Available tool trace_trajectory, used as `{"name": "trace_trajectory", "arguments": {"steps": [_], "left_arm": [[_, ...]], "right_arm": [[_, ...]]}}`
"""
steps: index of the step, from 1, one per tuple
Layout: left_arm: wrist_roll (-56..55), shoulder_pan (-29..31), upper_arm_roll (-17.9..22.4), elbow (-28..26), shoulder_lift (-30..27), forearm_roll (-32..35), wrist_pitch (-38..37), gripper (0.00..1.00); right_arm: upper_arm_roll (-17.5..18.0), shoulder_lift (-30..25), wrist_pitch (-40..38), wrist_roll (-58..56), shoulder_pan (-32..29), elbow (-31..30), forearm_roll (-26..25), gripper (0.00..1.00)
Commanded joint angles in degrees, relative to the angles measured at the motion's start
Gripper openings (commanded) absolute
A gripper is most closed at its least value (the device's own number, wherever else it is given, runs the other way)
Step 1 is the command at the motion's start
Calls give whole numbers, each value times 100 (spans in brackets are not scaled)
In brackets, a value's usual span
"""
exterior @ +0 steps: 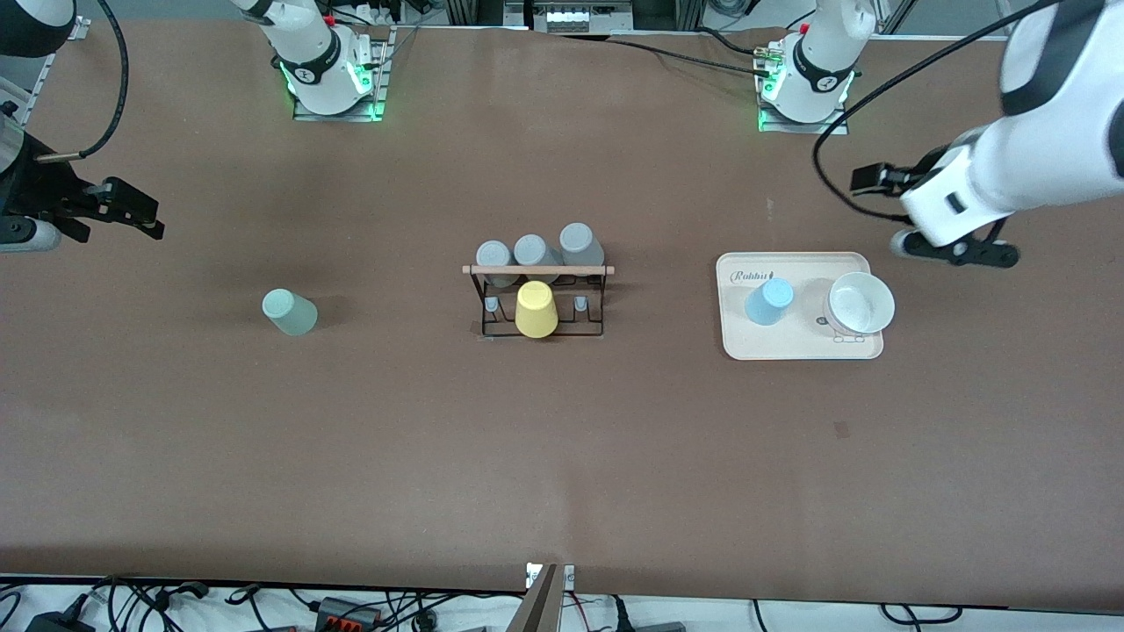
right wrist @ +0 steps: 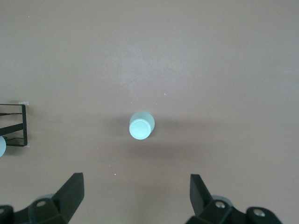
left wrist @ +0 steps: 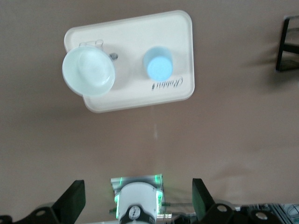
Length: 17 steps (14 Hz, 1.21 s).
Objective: Hang scattered cups on rack with three cups
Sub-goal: 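Move the left gripper down over the light blue cup on the tray, then close the left gripper on the light blue cup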
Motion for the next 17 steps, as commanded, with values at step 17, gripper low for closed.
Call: {"name": "trace_trajectory", "arguments": {"steps": [17], "left_arm": [[-1862,282,-716,-4571,340,766,7440,100]], "right_arm": [[44,54,176,72,-20,-40,-72,100]]}}
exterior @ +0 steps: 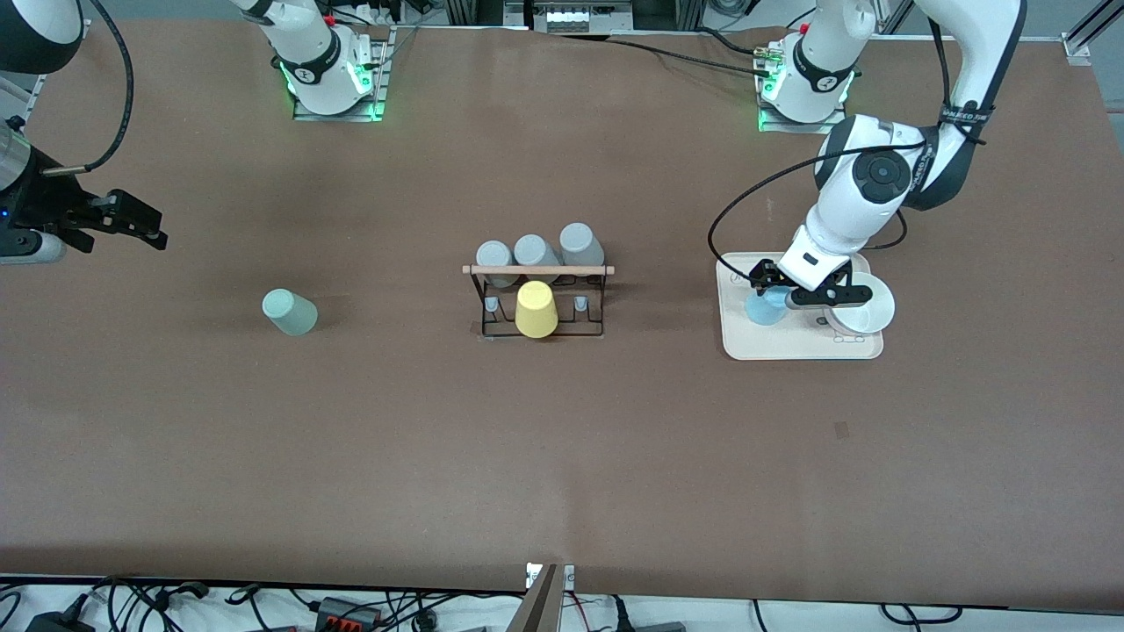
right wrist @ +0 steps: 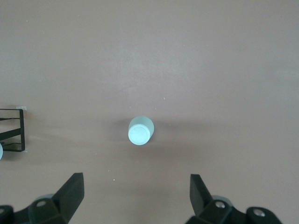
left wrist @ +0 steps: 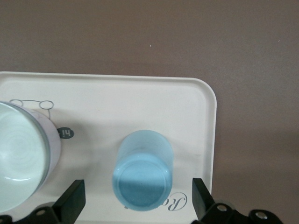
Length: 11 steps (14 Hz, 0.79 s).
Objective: Hang scattered cups on rack with three cups
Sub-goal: 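Close the left gripper on the light blue cup, then carry the blue cup to the rack while the right gripper reaches the mint cup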
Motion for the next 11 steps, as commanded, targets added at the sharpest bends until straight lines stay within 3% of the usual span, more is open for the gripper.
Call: {"name": "trace_trajectory", "arguments": {"steps": [1,6,9,10,11], "left_arm": [[-18,25,-20,-244,274,132,763,100],[17,25,-3,-245,468,141,932,100],[9,25,6,-236,460,150,924,42],[35,25,15,-210,408,150,863,30],[218,25,32,-166,346,150,636,24]], "right_arm": [[43,-30,-3,71,-12,-46,-71,100],[52,-30,-21,80,6,-46,-71,100],[43,-21,-21,80,15,-72,-71,100],[52,-21,-3,80,15,-107,-71,100],[52,-21,5,89,15,-125,-71,100]]}}
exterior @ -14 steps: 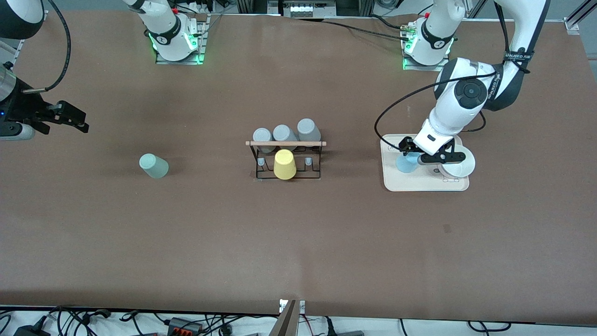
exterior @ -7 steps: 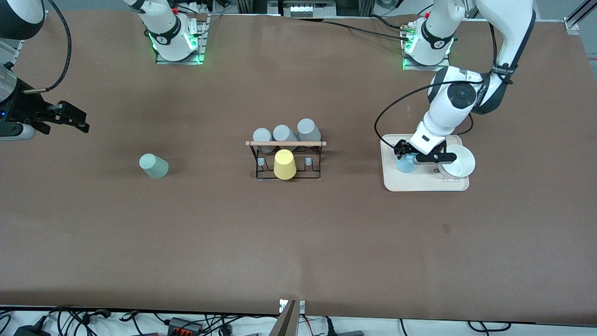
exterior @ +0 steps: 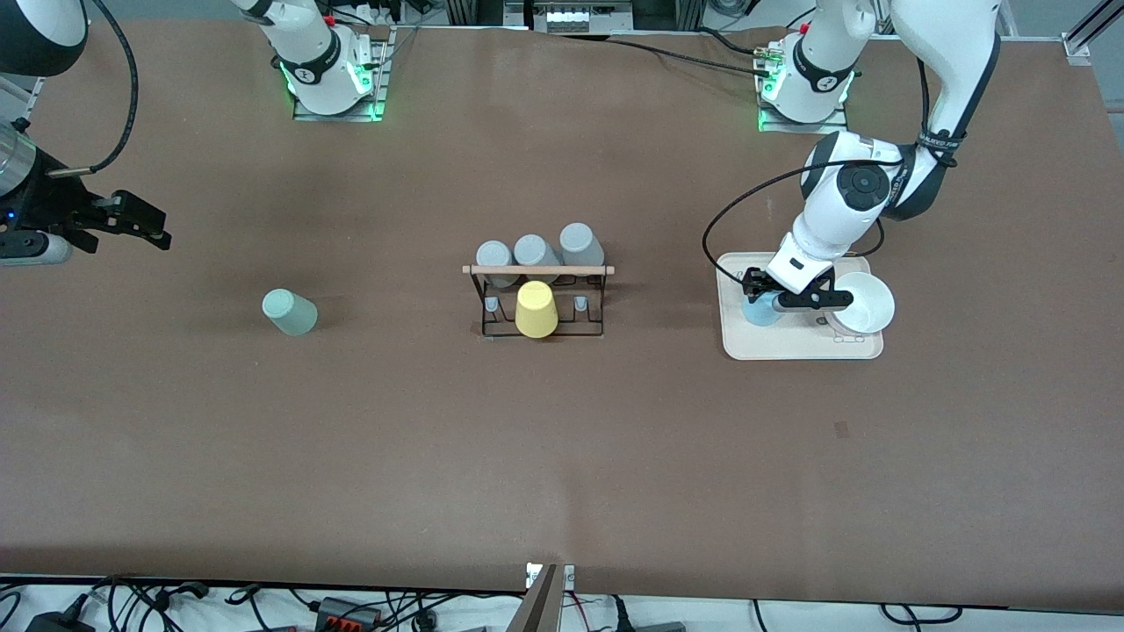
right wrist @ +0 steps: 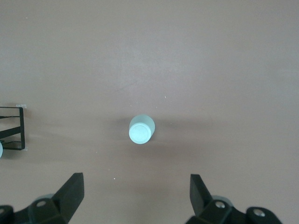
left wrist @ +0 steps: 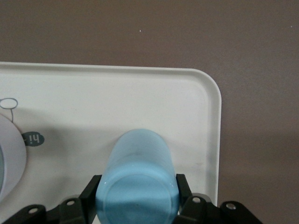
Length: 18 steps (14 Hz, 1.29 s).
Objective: Hang scattered cups on rack with three cups
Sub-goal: 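Carry the blue cup to the rack while the right gripper reaches the mint cup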
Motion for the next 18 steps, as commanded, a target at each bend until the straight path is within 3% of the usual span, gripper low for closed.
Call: {"name": "trace_trajectory", "arguments": {"steps": [1,3,6,8,11,15,18], "left_arm": [[373,33,38,179,-239,123,-463,20],[638,59,30,818,-407,114,-1462,20],[656,-54,-41,2416,-276,114,-3492,20],[604,-300,-76,3235,-118,114,-4180,21],[289,-1011,-85,4203,268,79,-4324,21],[-1020,-1942,-58,5381,1111,105,-4280,20],[-1645,-2365,-15,5839,1560,114,-4114,20]], "right_arm": [[35,-41,29,89,15,-85,-71,100],[35,-41,29,89,16,-94,-71,100],[35,134,38,80,16,-103,-71,100],[43,345,64,89,76,-103,-54,100],[35,521,169,89,305,-94,-45,100],[43,741,257,89,420,-103,-36,100],[35,750,257,89,516,-94,-27,100]]}}
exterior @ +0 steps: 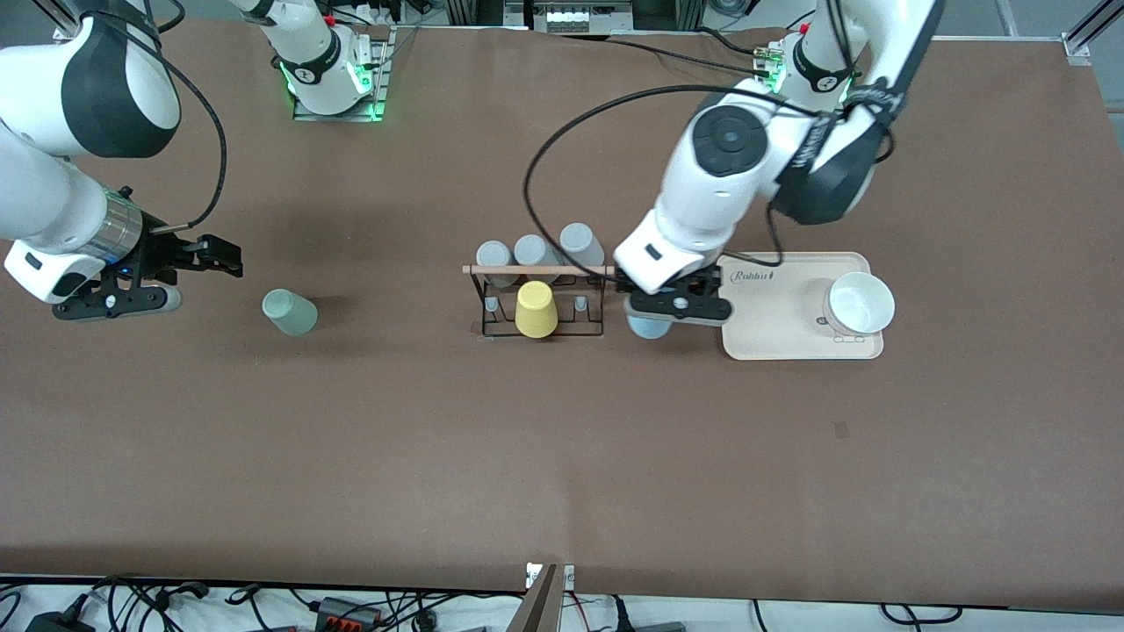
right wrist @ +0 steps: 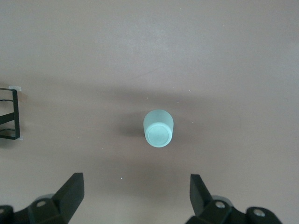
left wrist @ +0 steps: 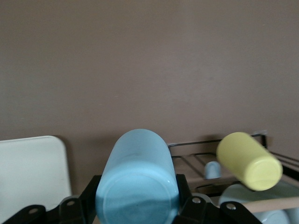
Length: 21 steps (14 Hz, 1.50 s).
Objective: Hang scattered cups on rack with three cups
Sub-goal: 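Carry the blue cup to the rack while the right gripper reaches the mint cup, then hang the blue cup on the rack beside the yellow cup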
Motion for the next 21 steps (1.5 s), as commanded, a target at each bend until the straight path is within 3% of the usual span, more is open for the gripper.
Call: {"name": "trace_trajectory", "arguments": {"steps": [1,4,21], "left_arm": [[-529,-366,96,604,537,184,232,20],[-1083,-631,52,604,652,746,481,20],[-1059,-860,8,182,828,756,490,21]], "right_arm": [[-3,-2,67,76,64,-2,-19,100],[-3,183,120,76,73,-2,-27,100],[-12,332,252,76,55,-20,8,100]]}}
